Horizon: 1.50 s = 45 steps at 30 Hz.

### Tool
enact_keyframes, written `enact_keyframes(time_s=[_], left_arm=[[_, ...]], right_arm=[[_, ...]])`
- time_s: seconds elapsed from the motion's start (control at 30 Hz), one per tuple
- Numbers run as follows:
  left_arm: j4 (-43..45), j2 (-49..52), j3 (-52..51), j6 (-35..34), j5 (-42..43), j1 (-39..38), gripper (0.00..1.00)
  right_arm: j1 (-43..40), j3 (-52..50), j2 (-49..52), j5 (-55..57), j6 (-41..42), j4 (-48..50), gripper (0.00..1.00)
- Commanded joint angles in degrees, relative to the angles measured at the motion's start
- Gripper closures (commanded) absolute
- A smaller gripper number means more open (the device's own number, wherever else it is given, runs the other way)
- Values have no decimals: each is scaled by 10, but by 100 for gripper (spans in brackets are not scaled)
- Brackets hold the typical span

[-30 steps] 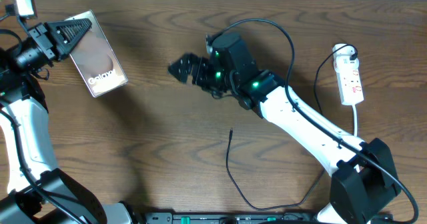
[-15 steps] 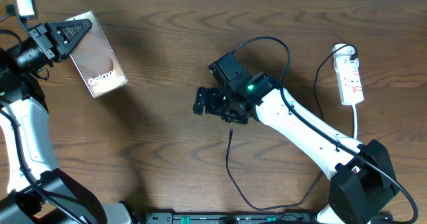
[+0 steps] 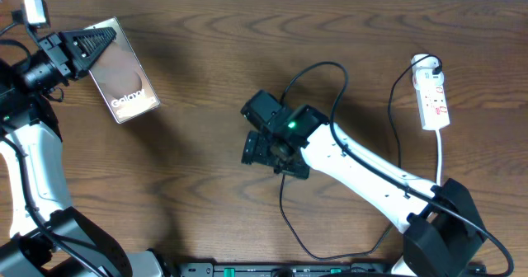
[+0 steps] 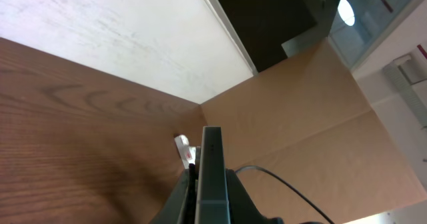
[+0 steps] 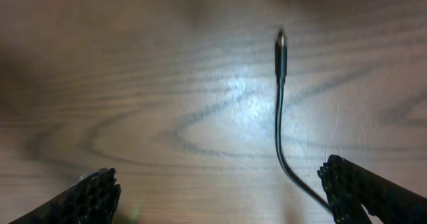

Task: Plug charger to phone and switch on socket
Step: 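Move the right gripper over the black cable's USB-C plug, then lower the right gripper and grasp the cable plug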

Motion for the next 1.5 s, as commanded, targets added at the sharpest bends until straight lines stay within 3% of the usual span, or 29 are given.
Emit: enact_keyframes(time_s=[0.0, 0.97, 1.47], left_arm=[[4, -6, 3, 7, 14, 2, 93], [5, -6, 3, 14, 14, 2, 93], [5, -6, 3, 16, 14, 2, 93]], right_arm=[[0, -9, 17, -37, 23, -11, 5], [-55, -9, 137, -111, -24, -20, 19], [-78, -9, 172, -79, -31, -12, 24]])
